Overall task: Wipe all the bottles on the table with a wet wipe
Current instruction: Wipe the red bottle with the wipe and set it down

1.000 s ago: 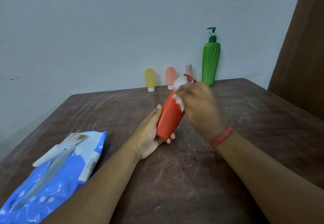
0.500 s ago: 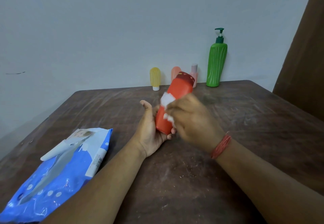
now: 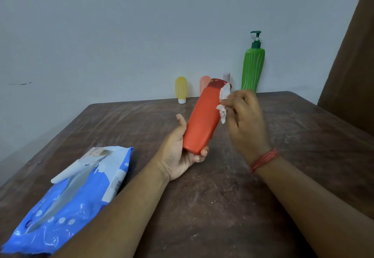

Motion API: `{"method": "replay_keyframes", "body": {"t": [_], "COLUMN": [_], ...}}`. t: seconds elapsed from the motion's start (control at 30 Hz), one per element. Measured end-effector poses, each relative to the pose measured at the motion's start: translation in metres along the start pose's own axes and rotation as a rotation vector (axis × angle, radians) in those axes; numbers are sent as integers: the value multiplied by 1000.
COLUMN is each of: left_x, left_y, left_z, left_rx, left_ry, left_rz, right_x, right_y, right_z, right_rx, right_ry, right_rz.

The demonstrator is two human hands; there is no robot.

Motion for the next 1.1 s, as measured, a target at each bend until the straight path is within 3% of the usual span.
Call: {"method": "replay_keyframes", "body": {"t": [0.1,0.17,0.33,0.43,0.53,0.73,0.93,1.03,1.1], "left_x": [2,5,4,-1,-2,-1,-3,-4,-4], "left_y": [-1,0,1,-4,-10,-3,-1,-2,-2], "left_z": [-1,-1,-5,-7,-4,-6,-7,-7,-5], "left_rx": [47,88,259,226,120,171,154,123,113], "left_ry": [-17,-54,-194,-197,-121,-120,-133,-145,-152], "left_rz": [48,81,-145,-259,-212,-67,-16,-76,-114], "right_x": [-12,-21,-33,-32,-31,-35,-31,-24,-26], "right_y": [-7,-12,-15,-18,-19,-13,-9,-2,0], "right_z": [14,21,23,25,25,22,18,10,11], "right_rx": [-139,-287,-355,-362,-345,-306,-285,-201,-212], "right_ry": [-305,-412,-456,-500,-380,4,202,140,200], "right_rz": [-335,-527,-619,-588,-449,-166,95,172,170]}}
Point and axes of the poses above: each hand's wrist, its own z-axis away from the middle knuckle, its own y-axis out of the back of the hand, x = y × z, the point moved 1 cm from there along -z, towards the middle knuckle, and after that the axes turned 12 degrees about z, right-handed, at the moved point
